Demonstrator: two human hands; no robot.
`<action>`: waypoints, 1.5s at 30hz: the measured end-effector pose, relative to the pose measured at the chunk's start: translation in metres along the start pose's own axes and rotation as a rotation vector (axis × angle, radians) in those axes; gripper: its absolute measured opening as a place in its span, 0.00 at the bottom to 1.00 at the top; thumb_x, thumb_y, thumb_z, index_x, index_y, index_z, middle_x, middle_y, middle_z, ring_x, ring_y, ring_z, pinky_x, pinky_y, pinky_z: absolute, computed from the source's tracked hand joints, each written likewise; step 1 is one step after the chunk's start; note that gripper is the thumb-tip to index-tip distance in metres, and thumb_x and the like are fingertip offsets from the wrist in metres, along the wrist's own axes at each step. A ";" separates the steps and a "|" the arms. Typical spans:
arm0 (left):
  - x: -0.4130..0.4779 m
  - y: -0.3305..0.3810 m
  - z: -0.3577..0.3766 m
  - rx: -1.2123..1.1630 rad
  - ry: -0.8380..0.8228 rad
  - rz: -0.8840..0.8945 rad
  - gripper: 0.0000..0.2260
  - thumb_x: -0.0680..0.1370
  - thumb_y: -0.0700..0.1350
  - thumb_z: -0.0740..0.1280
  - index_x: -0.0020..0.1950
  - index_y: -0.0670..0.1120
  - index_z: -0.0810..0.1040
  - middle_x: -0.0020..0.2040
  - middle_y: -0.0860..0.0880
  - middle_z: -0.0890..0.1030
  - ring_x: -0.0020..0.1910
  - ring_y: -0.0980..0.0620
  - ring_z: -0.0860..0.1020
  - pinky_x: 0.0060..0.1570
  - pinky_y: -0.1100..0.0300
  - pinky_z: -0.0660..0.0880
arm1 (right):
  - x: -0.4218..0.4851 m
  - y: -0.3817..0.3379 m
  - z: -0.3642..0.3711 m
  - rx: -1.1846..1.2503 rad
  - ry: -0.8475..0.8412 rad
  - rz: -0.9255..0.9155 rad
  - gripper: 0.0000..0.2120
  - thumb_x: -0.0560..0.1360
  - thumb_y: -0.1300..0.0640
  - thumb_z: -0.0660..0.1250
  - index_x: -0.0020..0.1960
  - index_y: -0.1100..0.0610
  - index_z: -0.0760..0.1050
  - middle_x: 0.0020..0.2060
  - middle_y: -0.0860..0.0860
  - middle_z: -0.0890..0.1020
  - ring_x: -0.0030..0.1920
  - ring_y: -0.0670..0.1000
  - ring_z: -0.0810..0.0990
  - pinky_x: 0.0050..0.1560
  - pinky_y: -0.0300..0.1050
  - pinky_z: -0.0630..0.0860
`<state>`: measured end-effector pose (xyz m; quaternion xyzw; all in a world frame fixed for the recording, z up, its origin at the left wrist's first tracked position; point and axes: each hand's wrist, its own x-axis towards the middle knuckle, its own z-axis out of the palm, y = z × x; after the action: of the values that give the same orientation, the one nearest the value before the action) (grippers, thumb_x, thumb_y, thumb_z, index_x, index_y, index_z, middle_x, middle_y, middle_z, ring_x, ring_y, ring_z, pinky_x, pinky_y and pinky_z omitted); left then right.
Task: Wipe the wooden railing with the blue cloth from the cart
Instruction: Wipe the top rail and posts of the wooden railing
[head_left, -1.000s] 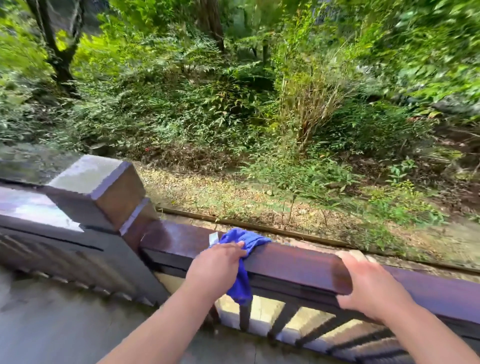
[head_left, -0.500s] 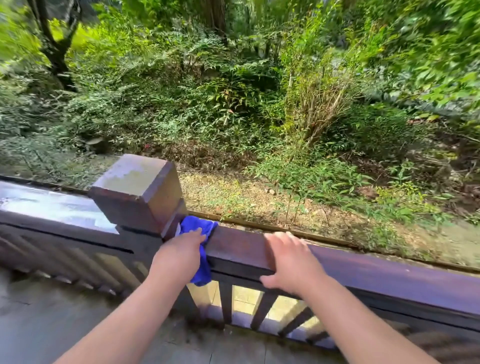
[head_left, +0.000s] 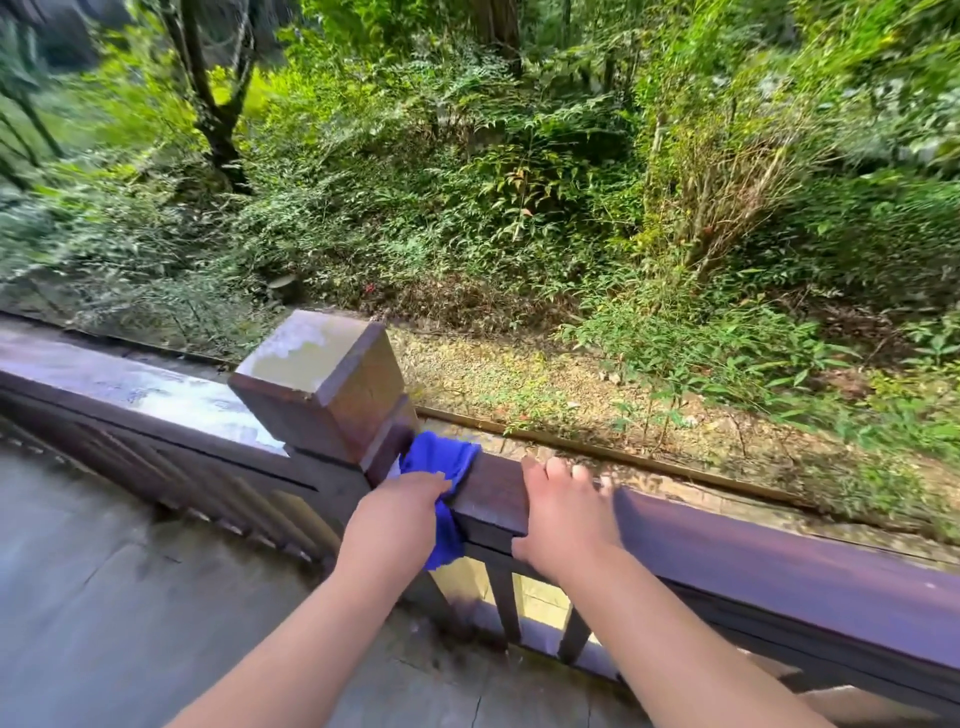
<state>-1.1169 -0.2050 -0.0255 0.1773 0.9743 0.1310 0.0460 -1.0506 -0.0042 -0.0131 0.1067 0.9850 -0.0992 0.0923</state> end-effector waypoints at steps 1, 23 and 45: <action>-0.007 -0.002 0.000 -0.019 0.017 0.019 0.22 0.78 0.38 0.60 0.68 0.56 0.78 0.68 0.55 0.79 0.66 0.51 0.77 0.65 0.57 0.73 | -0.001 -0.004 -0.001 0.007 -0.002 0.009 0.47 0.69 0.40 0.77 0.79 0.51 0.57 0.71 0.53 0.71 0.72 0.62 0.68 0.74 0.74 0.60; -0.051 -0.242 -0.125 -0.481 -0.134 0.292 0.32 0.71 0.50 0.69 0.72 0.70 0.65 0.69 0.69 0.70 0.71 0.71 0.64 0.69 0.71 0.61 | -0.008 -0.320 0.030 1.008 0.142 0.120 0.18 0.74 0.66 0.66 0.50 0.42 0.76 0.43 0.37 0.84 0.44 0.37 0.81 0.42 0.30 0.71; 0.132 -0.230 -0.111 0.134 -0.246 0.631 0.13 0.81 0.47 0.60 0.63 0.48 0.78 0.60 0.49 0.81 0.60 0.46 0.78 0.58 0.48 0.77 | 0.085 -0.371 0.043 0.542 0.345 0.094 0.55 0.76 0.54 0.68 0.79 0.48 0.23 0.84 0.50 0.35 0.82 0.46 0.32 0.76 0.35 0.41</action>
<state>-1.3318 -0.3924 0.0129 0.4870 0.8651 0.0523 0.1084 -1.2104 -0.3526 -0.0066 0.1880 0.9178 -0.3340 -0.1033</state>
